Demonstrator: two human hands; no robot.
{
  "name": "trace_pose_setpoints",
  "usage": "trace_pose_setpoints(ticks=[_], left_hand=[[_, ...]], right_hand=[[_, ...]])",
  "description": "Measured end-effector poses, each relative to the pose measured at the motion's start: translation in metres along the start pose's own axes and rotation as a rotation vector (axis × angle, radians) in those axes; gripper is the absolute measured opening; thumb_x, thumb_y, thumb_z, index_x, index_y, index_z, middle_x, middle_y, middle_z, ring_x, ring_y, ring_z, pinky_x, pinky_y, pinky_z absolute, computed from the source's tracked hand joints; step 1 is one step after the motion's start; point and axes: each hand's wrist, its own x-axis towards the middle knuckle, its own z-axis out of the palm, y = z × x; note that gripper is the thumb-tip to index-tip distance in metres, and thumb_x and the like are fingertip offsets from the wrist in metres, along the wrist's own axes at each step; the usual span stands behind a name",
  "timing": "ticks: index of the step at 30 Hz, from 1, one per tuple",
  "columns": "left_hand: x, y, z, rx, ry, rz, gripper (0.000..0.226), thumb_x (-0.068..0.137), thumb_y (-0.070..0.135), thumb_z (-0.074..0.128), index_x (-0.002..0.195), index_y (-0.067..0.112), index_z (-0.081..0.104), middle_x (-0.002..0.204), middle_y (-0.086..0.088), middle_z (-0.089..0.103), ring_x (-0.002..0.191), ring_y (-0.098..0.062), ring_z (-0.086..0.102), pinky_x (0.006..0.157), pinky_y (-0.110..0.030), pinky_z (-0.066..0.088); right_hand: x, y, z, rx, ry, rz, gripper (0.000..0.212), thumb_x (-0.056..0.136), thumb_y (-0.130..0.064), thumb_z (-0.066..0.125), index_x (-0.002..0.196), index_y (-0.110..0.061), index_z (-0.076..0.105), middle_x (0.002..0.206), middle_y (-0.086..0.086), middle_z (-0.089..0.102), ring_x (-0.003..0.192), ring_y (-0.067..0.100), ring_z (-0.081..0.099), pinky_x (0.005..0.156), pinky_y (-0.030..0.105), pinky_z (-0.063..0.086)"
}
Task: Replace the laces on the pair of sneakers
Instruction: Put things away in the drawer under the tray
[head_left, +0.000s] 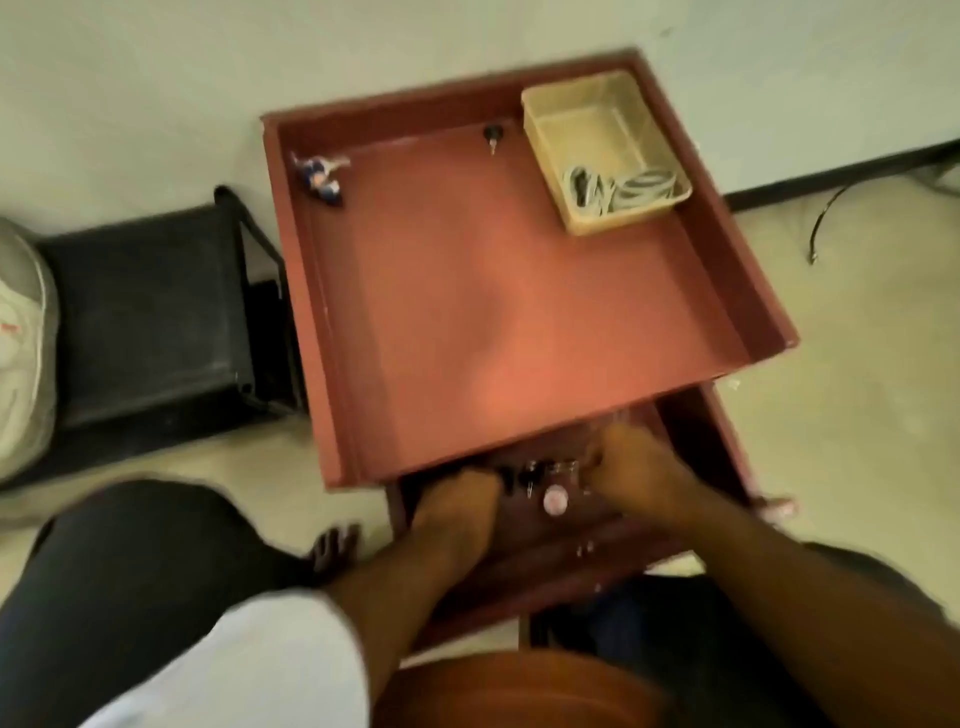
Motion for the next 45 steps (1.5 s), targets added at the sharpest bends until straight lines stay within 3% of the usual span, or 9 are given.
trace_pose_setpoints(ticks=[5, 9, 12, 15, 18, 29, 36, 40, 45], left_hand=[[-0.021, 0.01, -0.067, -0.023, 0.182, 0.224, 0.025, 0.091, 0.021, 0.053, 0.112, 0.025, 0.066, 0.117, 0.003, 0.065, 0.108, -0.016, 0.06, 0.093, -0.026, 0.046], [0.019, -0.025, -0.179, -0.11, 0.585, 0.136, 0.02, 0.09, 0.017, 0.06, 0.108, 0.022, 0.068, 0.11, -0.001, 0.067, 0.098, -0.017, 0.06, 0.086, -0.028, 0.047], [0.054, -0.056, -0.244, -0.065, 0.751, 0.007, 0.024, 0.09, 0.014, 0.057, 0.112, 0.017, 0.066, 0.118, -0.008, 0.065, 0.104, -0.027, 0.062, 0.089, -0.032, 0.049], [0.079, -0.073, -0.284, 0.095, 0.725, -0.137, 0.035, 0.089, 0.008, 0.056, 0.122, 0.015, 0.063, 0.129, -0.012, 0.059, 0.116, -0.032, 0.057, 0.101, -0.039, 0.046], [0.095, -0.085, -0.299, 0.35, 0.645, -0.253, 0.031, 0.091, 0.016, 0.055, 0.121, 0.019, 0.062, 0.129, -0.011, 0.056, 0.121, -0.032, 0.051, 0.107, -0.044, 0.038], [0.124, -0.118, -0.307, 0.714, 0.61, -0.204, 0.029, 0.097, 0.027, 0.056, 0.124, 0.016, 0.057, 0.128, -0.011, 0.055, 0.126, -0.034, 0.045, 0.113, -0.052, 0.025], [0.102, -0.088, -0.251, 0.377, 0.587, -0.085, 0.026, 0.098, 0.014, 0.049, 0.123, 0.011, 0.054, 0.128, -0.014, 0.056, 0.117, -0.035, 0.053, 0.102, -0.044, 0.042], [0.062, -0.06, -0.179, 0.178, 0.523, -0.005, 0.025, 0.101, 0.019, 0.047, 0.124, 0.011, 0.051, 0.128, -0.012, 0.053, 0.114, -0.034, 0.048, 0.097, -0.042, 0.043], [-0.006, -0.015, -0.083, -0.145, 0.497, 0.13, 0.019, 0.095, 0.017, 0.058, 0.114, 0.014, 0.059, 0.121, -0.006, 0.06, 0.11, -0.026, 0.051, 0.096, -0.034, 0.039]], right_hand=[[0.005, -0.047, -0.051, 0.431, 0.195, -0.129, 0.03, 0.084, -0.02, 0.073, 0.057, -0.016, 0.061, 0.055, -0.005, 0.061, 0.05, 0.006, 0.054, 0.056, 0.021, 0.045], [0.055, -0.095, -0.095, 0.517, 0.409, -0.26, 0.037, 0.084, -0.003, 0.067, 0.054, -0.022, 0.055, 0.047, -0.018, 0.056, 0.048, -0.005, 0.052, 0.05, 0.005, 0.035], [0.102, -0.134, -0.123, 0.454, 0.514, -0.325, 0.008, 0.086, -0.007, 0.066, 0.082, -0.012, 0.07, 0.078, -0.007, 0.067, 0.078, 0.01, 0.063, 0.069, 0.011, 0.043], [0.147, -0.165, -0.147, 0.352, 0.556, -0.356, 0.027, 0.086, -0.004, 0.061, 0.113, -0.004, 0.067, 0.117, 0.013, 0.067, 0.11, 0.027, 0.061, 0.099, 0.029, 0.043], [0.19, -0.179, -0.16, 0.137, 0.625, -0.33, 0.036, 0.087, -0.008, 0.055, 0.123, -0.008, 0.062, 0.127, 0.019, 0.056, 0.117, 0.034, 0.053, 0.103, 0.032, 0.038], [0.251, -0.182, -0.16, -0.079, 0.695, -0.236, 0.028, 0.092, -0.007, 0.044, 0.109, -0.012, 0.065, 0.118, 0.021, 0.054, 0.107, 0.041, 0.055, 0.093, 0.038, 0.046], [0.202, -0.184, -0.14, 0.069, 0.385, -0.354, 0.02, 0.077, -0.012, 0.075, 0.097, -0.011, 0.07, 0.077, 0.005, 0.071, 0.072, 0.02, 0.069, 0.074, 0.027, 0.055], [0.145, -0.162, -0.091, -0.064, 0.34, -0.4, 0.011, 0.078, -0.024, 0.07, 0.088, -0.019, 0.071, 0.091, 0.005, 0.07, 0.084, 0.023, 0.064, 0.073, 0.025, 0.049], [0.046, -0.097, -0.03, 0.004, 0.245, -0.523, 0.009, 0.075, -0.012, 0.073, 0.084, -0.012, 0.073, 0.091, 0.004, 0.068, 0.083, 0.02, 0.064, 0.074, 0.032, 0.052]])
